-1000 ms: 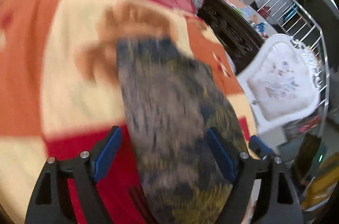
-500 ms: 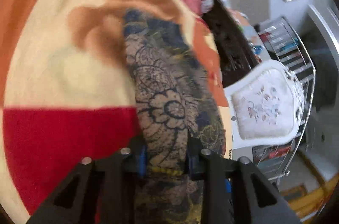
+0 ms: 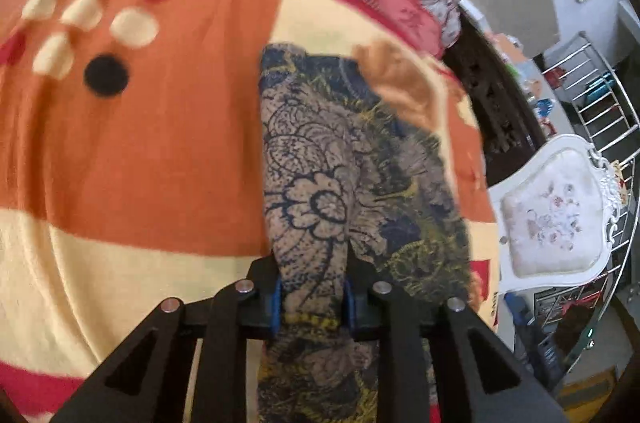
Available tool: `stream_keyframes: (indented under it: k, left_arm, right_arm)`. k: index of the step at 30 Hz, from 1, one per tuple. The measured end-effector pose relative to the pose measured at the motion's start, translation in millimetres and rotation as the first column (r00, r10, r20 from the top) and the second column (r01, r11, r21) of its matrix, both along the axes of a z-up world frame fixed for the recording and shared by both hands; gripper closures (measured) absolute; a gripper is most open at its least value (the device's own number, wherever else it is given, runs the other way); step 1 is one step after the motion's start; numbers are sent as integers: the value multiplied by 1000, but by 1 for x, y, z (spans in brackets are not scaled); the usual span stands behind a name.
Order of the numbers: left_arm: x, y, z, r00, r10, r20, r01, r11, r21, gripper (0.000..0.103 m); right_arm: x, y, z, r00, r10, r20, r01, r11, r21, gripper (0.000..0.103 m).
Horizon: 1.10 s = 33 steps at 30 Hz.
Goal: Fold small clothes
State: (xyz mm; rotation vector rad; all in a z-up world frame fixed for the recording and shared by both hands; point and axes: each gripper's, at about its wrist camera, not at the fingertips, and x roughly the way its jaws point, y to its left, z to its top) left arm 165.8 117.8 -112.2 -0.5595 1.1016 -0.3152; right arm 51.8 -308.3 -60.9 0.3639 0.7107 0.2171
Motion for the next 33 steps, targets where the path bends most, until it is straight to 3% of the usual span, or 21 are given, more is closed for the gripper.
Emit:
stream_keyframes:
  k: [4, 10, 13, 16, 17, 19, 22, 24, 26, 30, 33]
  left_arm:
    - [-3, -7, -11, 1000, 7, 12, -7, 1000, 26, 61]
    - [0, -30, -6, 999, -25, 47, 22, 998, 58, 29]
    - [3, -38, -3, 998, -41, 50, 37, 996, 76, 28]
    - [4, -23, -3, 997, 0, 74, -3, 999, 41, 30]
    - [4, -15, -3, 997, 29, 78, -31, 999, 26, 33]
    - [8, 0, -7, 994, 85, 67, -85, 996, -15, 57]
    - [17, 8, -16, 993, 118, 29, -116, 992, -47, 73]
    - [15, 3, -12, 992, 112, 57, -111, 994, -10, 79]
    - [9, 0, 0, 989, 102, 106, -106, 994, 26, 81]
    - [-2, 7, 29, 974, 111, 199, -128, 989, 77, 82]
    - [-4, 23, 51, 957, 130, 261, -158, 983, 89, 82]
  right_arm:
    - [41, 16, -17, 993, 97, -63, -80, 969, 234, 36]
    - [98, 41, -56, 973, 154, -172, -70, 907, 414, 35]
    - [116, 49, -71, 961, 188, -204, -67, 870, 488, 32]
    - [124, 58, -79, 951, 243, -193, -91, 814, 574, 30]
    - [126, 61, -80, 946, 260, -193, -104, 810, 578, 29]
    - [127, 70, -78, 944, 272, -189, -139, 844, 518, 30]
    - [125, 80, -76, 949, 264, -175, -174, 896, 409, 41]
    - [124, 81, -75, 954, 250, -168, -171, 909, 381, 48]
    - [121, 83, -69, 957, 235, -167, -173, 931, 321, 67]
    - [115, 102, -29, 955, 282, -92, -267, 952, 150, 72]
    - [120, 114, -7, 945, 325, -40, -317, 939, 136, 73]
